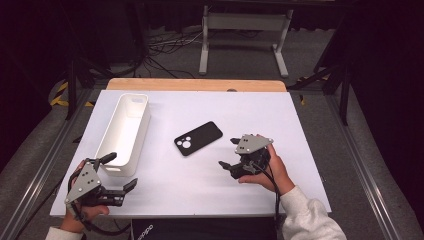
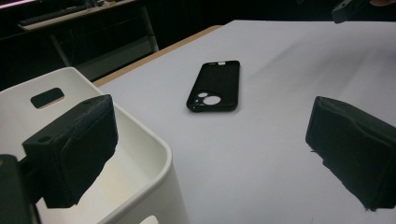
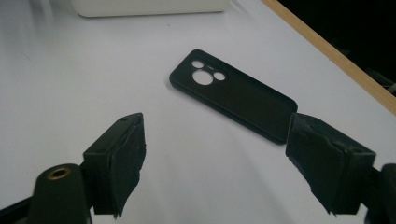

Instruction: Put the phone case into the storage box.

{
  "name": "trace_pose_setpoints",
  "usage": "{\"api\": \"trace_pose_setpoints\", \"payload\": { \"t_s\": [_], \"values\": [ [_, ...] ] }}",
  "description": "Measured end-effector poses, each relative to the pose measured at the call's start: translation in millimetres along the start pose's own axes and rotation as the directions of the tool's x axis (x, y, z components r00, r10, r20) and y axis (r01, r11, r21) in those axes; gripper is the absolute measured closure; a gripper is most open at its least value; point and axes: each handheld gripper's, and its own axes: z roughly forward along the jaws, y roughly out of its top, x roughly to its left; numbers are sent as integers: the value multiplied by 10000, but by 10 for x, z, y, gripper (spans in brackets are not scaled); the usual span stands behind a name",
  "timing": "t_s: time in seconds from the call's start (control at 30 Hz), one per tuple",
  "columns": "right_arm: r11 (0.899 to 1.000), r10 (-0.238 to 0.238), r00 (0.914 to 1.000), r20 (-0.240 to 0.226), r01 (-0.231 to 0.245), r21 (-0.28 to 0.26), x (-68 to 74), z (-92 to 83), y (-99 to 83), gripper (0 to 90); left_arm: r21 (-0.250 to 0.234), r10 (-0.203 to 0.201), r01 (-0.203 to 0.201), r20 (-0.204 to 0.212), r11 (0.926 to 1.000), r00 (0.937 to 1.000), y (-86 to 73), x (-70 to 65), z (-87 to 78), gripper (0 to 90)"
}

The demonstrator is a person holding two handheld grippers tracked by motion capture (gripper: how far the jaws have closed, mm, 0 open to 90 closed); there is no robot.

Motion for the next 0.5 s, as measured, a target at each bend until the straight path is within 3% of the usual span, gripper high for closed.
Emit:
{"api": "trace_pose_setpoints", "payload": {
  "t_s": [0.5],
  "values": [
    [9998, -125, 9999, 23, 124, 164, -86, 100, 113, 246, 26, 12, -12, 104, 10000, 9999, -4, -19, 13, 34]
  ]
}}
